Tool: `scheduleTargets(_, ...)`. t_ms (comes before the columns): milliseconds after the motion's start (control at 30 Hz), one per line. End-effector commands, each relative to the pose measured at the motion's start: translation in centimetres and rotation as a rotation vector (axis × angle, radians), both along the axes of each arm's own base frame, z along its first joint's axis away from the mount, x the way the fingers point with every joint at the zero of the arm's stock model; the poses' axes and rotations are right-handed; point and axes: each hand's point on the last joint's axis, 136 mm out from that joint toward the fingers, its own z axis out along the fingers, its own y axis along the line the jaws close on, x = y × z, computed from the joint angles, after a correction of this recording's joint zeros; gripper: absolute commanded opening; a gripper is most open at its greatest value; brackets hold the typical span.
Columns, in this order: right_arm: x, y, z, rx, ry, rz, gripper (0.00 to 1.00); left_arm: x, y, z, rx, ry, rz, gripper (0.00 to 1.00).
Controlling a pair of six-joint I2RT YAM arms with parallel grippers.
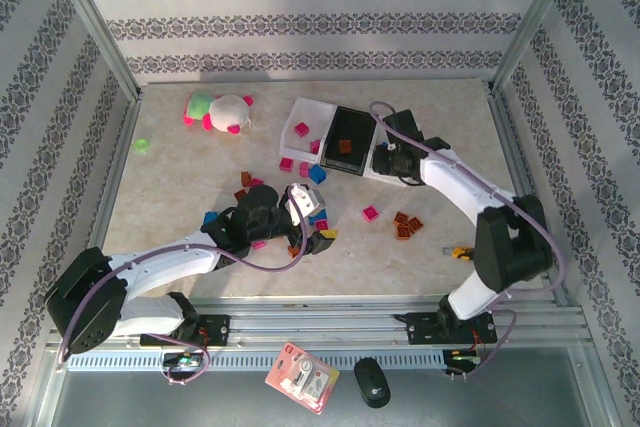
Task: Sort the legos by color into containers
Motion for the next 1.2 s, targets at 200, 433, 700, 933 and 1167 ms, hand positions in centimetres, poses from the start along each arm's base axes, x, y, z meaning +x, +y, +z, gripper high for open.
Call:
scheduleTargets(200, 5.1, -1.6, -1.6, -0.051, 0.004, -0.003, 0.39, 0.2, -0.7, 0.4, -0.032, -0.013, -0.001, 0.99)
scheduleTargets(433, 4.4, -1.9, 1.3, -0.052, -0.052, 0.001, 0.65, 0.1, -1.0, 0.9, -0.043, -0.016, -0.013, 0.99)
scheduleTargets(700, -3.2, -4.0, 2.0, -0.026, -0.078, -0.063, 0.83, -0.3, -1.3, 1.1, -0.057, -0.01, -0.038, 0.99)
scheduleTargets(933, -10.5, -6.6, -1.7, -0.029, 0.008, -0.154, 0.86, -0.3, -1.5, 1.3, -0.061, -0.02, -0.054, 0.99)
scheduleTargets(1167, -12.5, -7.2, -5.2, 0.05, 0.101, -0.299, 0.83, -0.4, -1.6, 1.3, -0.078, -0.014, -0.055, 0.99)
